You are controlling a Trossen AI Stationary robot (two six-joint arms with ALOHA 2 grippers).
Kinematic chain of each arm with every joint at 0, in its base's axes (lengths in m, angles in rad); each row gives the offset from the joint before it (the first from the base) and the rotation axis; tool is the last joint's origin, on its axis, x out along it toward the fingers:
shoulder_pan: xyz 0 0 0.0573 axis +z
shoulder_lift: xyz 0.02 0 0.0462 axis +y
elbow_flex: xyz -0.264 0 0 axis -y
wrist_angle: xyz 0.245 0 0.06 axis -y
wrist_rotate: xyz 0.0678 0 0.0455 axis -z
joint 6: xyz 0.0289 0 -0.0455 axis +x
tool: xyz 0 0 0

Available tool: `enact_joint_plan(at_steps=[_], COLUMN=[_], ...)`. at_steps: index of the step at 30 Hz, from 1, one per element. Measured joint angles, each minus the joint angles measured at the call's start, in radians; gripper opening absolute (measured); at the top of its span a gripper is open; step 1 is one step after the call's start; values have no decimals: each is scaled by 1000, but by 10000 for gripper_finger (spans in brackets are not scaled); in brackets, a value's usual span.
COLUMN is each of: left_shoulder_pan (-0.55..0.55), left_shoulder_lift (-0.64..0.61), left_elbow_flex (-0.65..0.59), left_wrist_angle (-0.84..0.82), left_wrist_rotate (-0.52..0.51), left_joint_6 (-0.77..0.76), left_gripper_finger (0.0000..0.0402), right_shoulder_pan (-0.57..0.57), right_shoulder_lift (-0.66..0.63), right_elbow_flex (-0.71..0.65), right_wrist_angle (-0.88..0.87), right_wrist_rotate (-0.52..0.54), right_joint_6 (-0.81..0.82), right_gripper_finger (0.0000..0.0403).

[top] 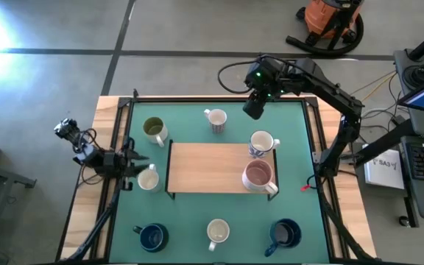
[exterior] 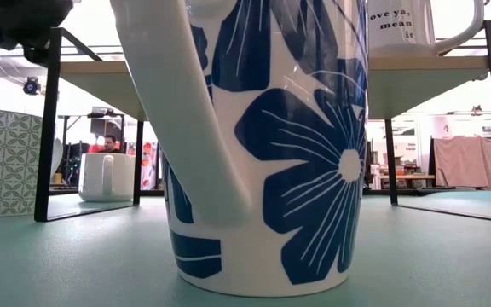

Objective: Place coffee mugs
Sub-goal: Put the white brown mug on the shelf

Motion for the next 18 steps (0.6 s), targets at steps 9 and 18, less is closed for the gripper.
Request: enact_joint_plan(at_steps=[9,18], left_shoulder_pan=[0,0], left_shoulder_lift=[0,0], left_elbow_flex=[0,0], left_wrist_angle=[162,244], left_wrist_rotate=[-295,-286], left_joint_6=[268,256], left_gripper_finger=[89,89], right_shoulder_pan=[-7,-10], right_shoulder_lift=[7,11], right_elbow_flex=[0,-1], right_wrist_angle=[37,46], right_wrist_rotate=[3,28], right_joint_6=[-8,-30], right_gripper_finger=[144,142])
